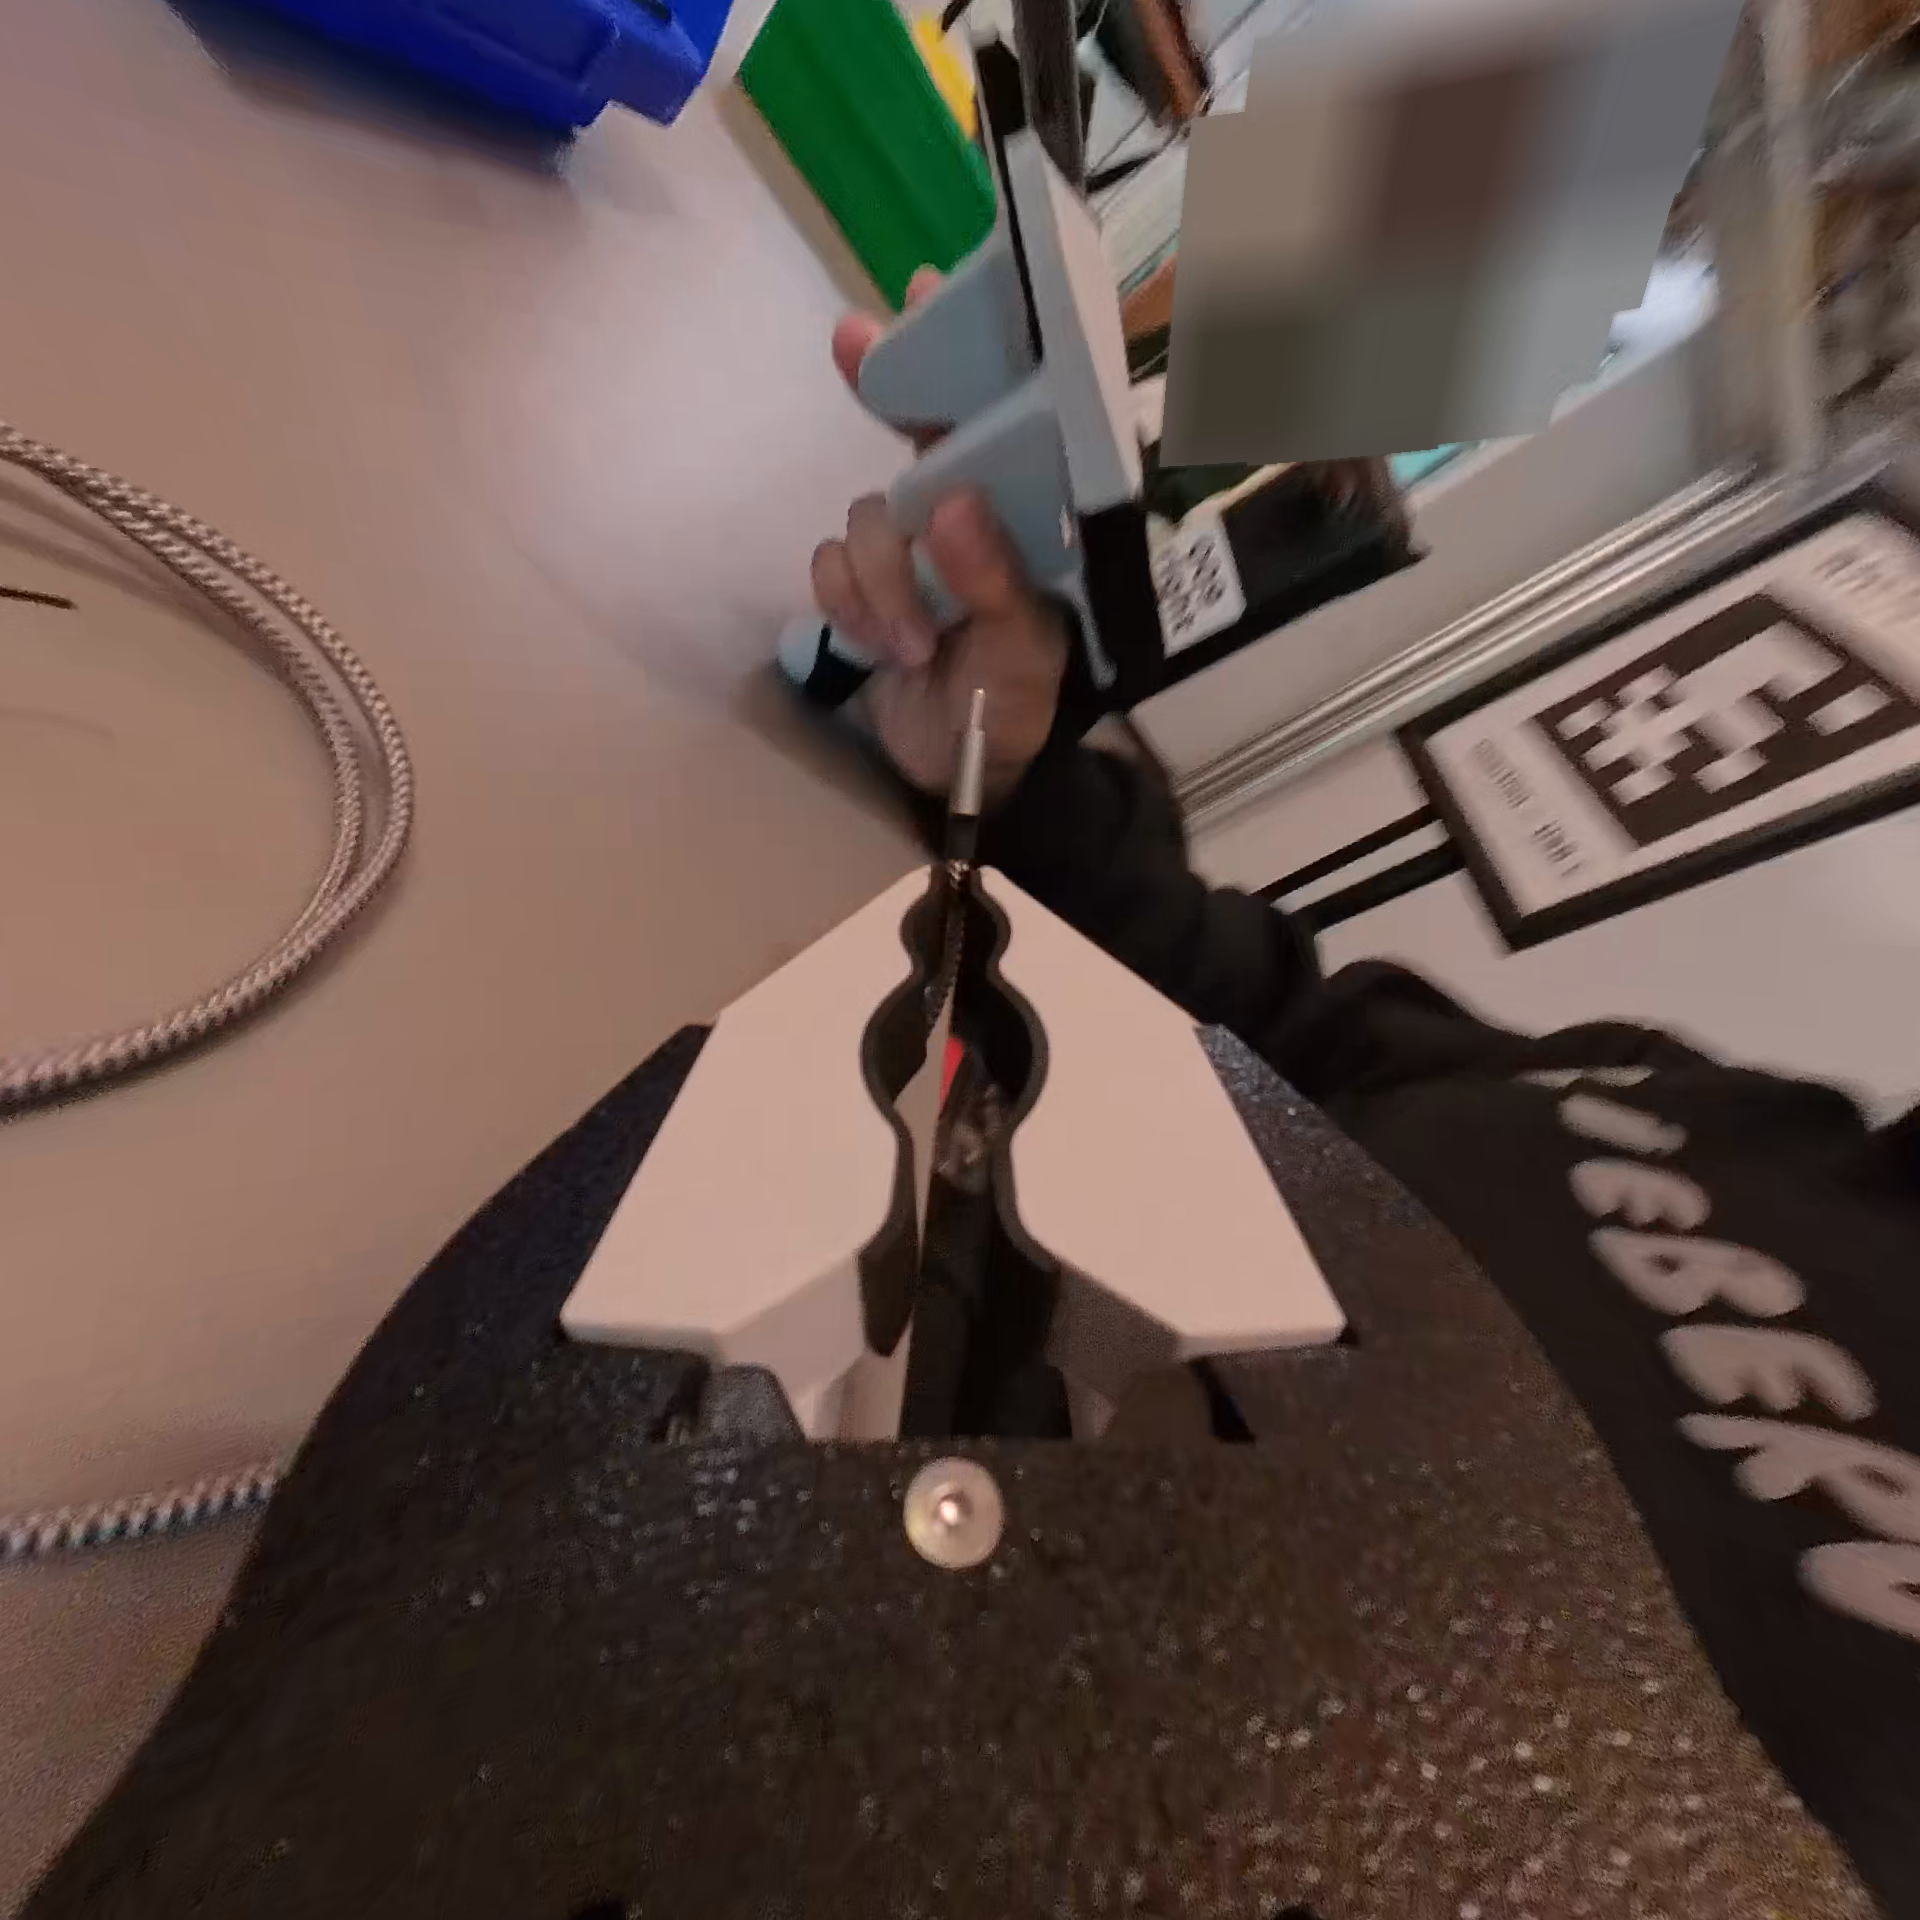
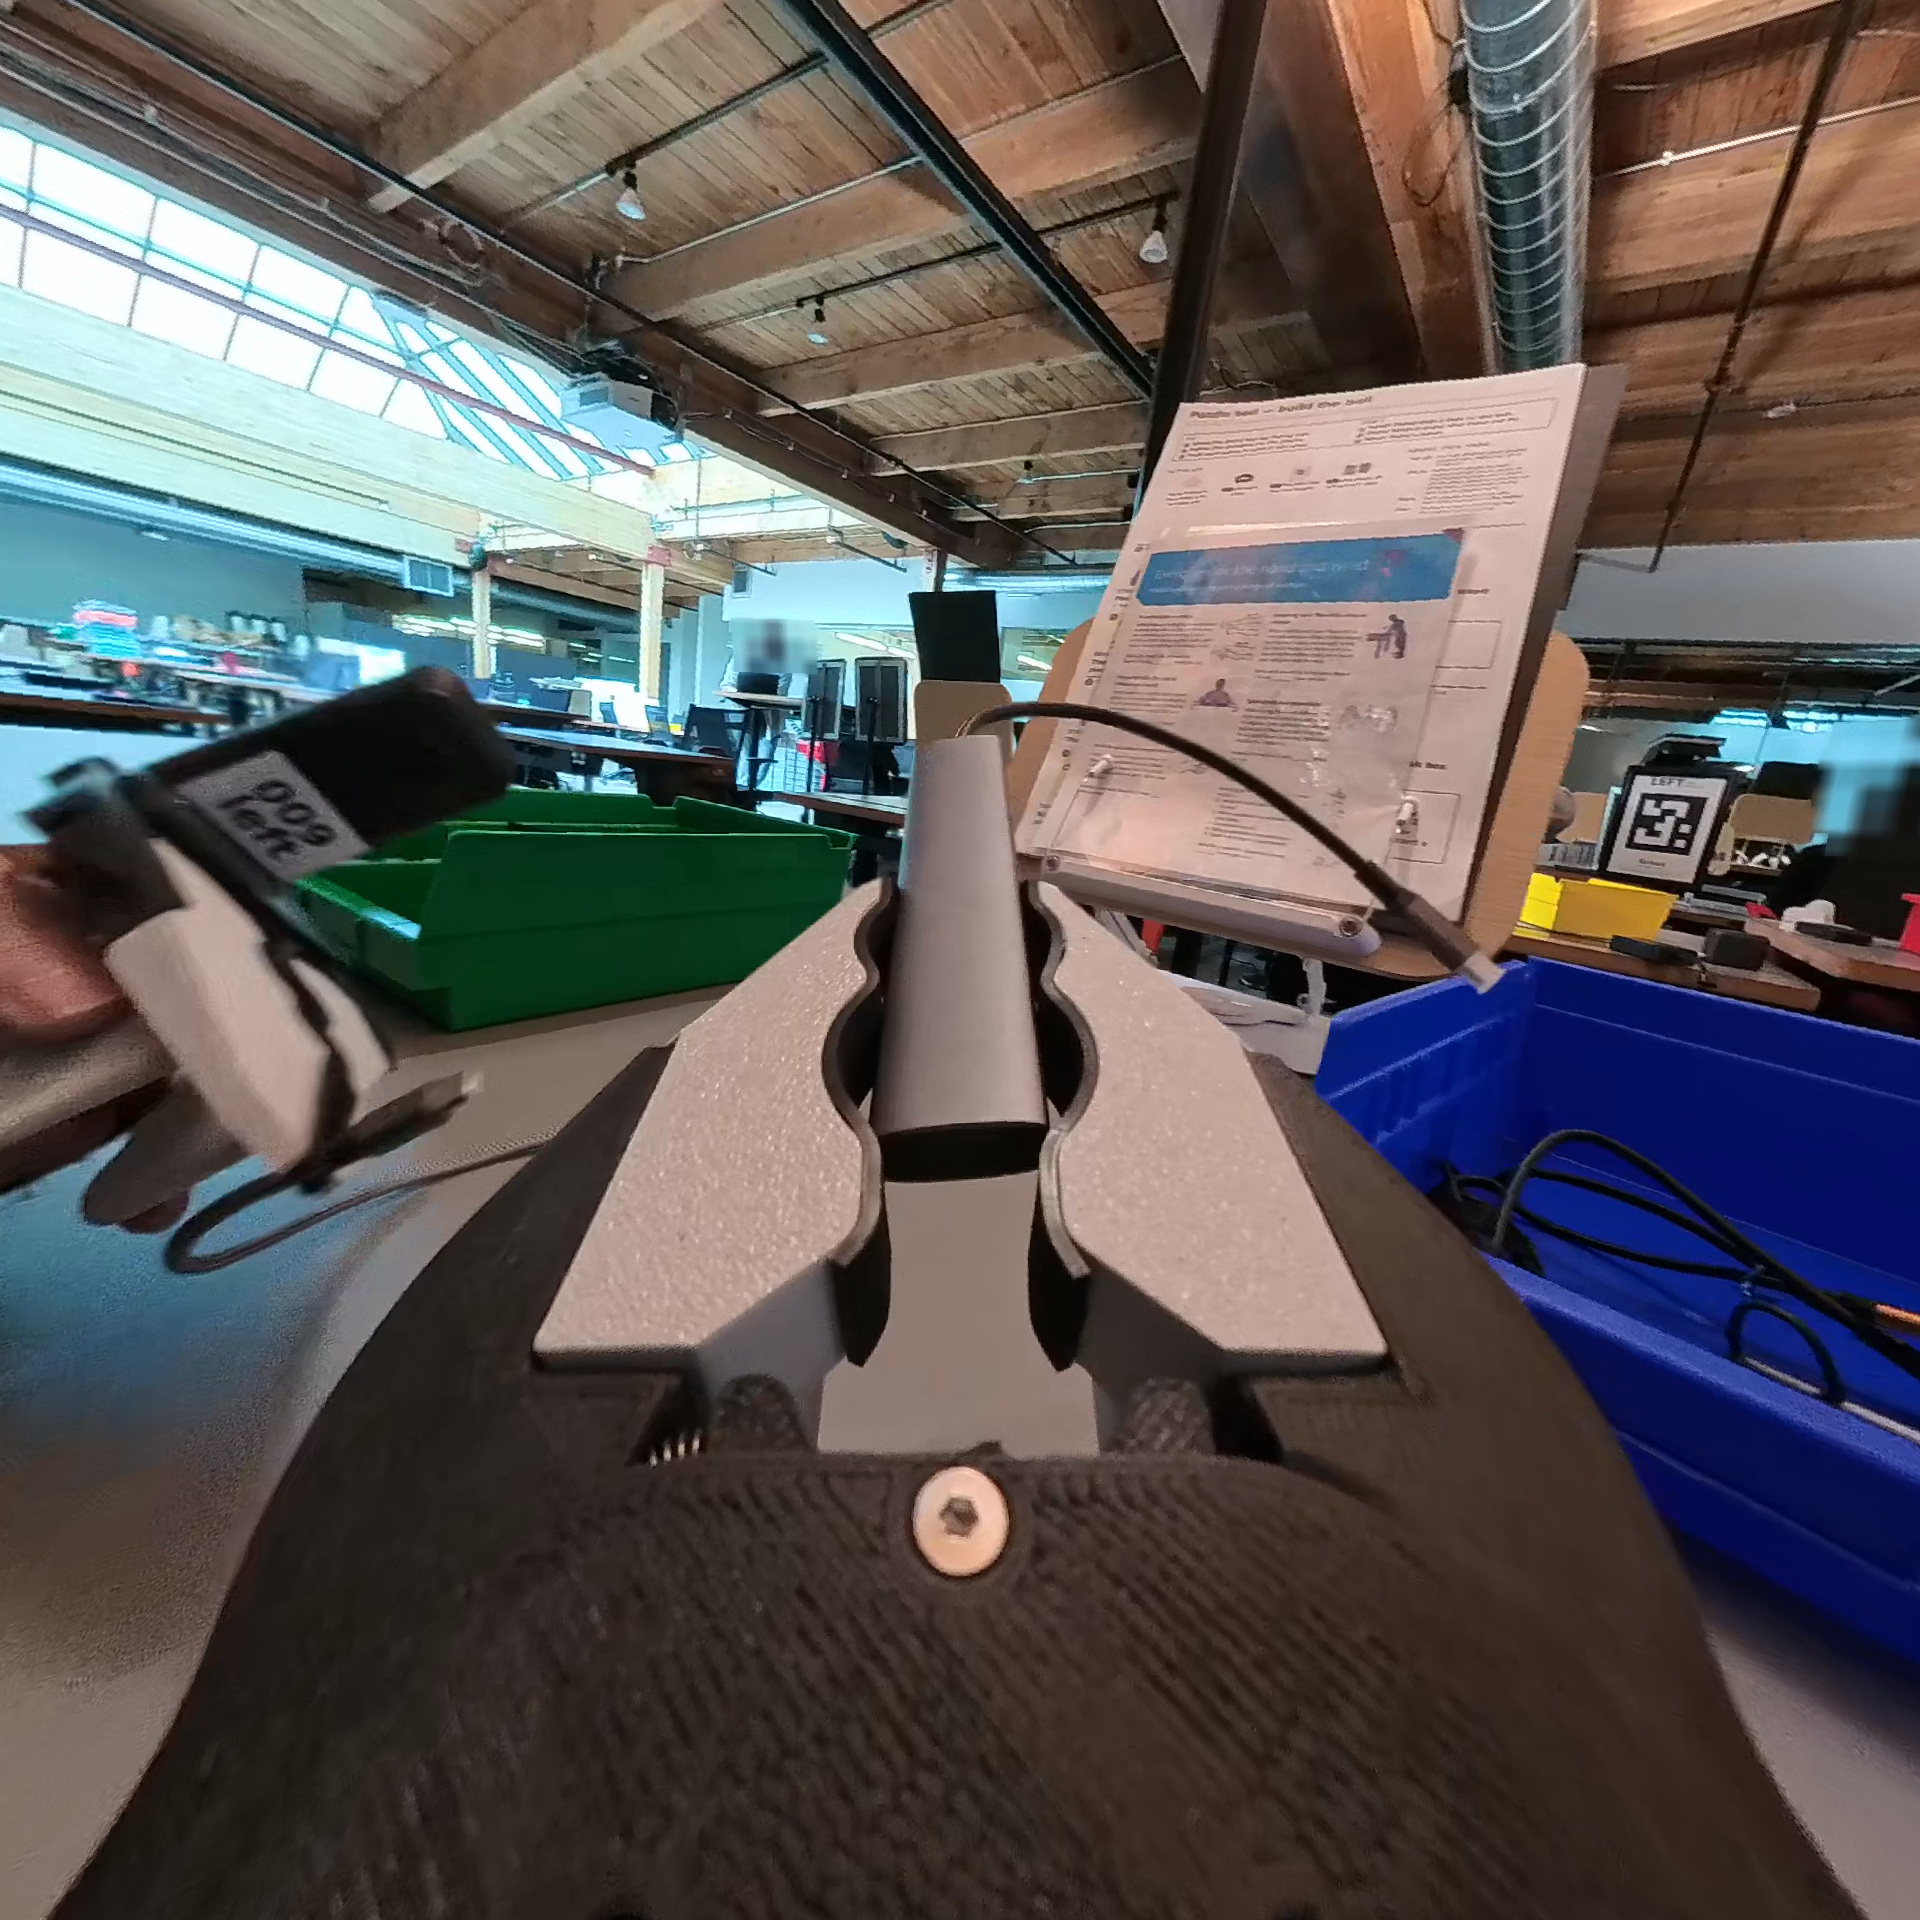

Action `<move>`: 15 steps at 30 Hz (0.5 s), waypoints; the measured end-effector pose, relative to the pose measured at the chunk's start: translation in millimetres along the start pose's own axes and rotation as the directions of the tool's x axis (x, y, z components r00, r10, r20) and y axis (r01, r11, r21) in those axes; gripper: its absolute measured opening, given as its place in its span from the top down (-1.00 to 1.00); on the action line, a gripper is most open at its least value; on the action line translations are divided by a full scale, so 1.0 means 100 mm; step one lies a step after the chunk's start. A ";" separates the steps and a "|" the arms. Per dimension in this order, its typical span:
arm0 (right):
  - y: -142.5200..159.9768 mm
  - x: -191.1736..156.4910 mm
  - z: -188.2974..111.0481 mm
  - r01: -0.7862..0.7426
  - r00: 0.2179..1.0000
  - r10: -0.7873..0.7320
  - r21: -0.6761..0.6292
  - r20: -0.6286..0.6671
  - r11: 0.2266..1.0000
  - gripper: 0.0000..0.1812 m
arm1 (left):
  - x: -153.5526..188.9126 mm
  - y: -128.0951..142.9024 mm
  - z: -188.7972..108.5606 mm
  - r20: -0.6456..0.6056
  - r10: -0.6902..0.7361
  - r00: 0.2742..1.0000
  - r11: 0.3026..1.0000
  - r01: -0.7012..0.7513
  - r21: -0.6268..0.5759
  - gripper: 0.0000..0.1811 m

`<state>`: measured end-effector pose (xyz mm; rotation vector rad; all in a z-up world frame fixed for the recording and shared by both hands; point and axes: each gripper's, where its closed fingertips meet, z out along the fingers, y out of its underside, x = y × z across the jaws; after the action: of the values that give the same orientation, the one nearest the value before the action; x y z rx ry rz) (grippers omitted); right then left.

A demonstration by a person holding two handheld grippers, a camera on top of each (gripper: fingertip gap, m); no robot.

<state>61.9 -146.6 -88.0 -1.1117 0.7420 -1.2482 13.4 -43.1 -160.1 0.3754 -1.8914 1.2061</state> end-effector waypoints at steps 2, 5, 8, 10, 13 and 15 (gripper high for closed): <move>0.00 -0.05 0.00 0.004 0.999 -0.004 0.001 0.037 1.000 0.76 | 0.05 -0.13 0.06 -0.093 -0.088 0.992 0.995 0.091 0.038 1.00; -0.01 -0.15 -0.01 -0.001 0.994 0.000 0.007 0.111 1.000 0.76 | 0.10 -0.26 0.12 -0.176 -0.148 0.973 0.986 0.158 0.044 1.00; -0.03 -0.22 -0.03 -0.011 0.985 0.007 0.021 0.171 1.000 0.75 | 0.14 -0.34 0.15 -0.193 -0.177 0.965 0.982 0.186 0.027 1.00; -0.02 -0.23 -0.03 -0.014 0.983 0.011 0.017 0.183 1.000 0.75 | 0.15 -0.39 0.15 -0.192 -0.191 0.963 0.980 0.198 0.015 0.99; 0.02 -0.26 0.00 -0.005 0.980 0.008 -0.018 0.200 1.000 0.76 | 0.16 -0.47 0.15 -0.195 -0.207 0.959 0.977 0.213 0.011 1.00; 0.06 -0.29 0.02 0.008 0.978 0.003 -0.052 0.208 0.999 0.76 | 0.17 -0.54 0.12 -0.196 -0.208 0.958 0.976 0.216 0.021 1.00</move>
<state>59.3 -118.1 -97.2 -1.2651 0.6179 -1.0991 31.2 -77.2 -116.8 0.4559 -1.6180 1.0981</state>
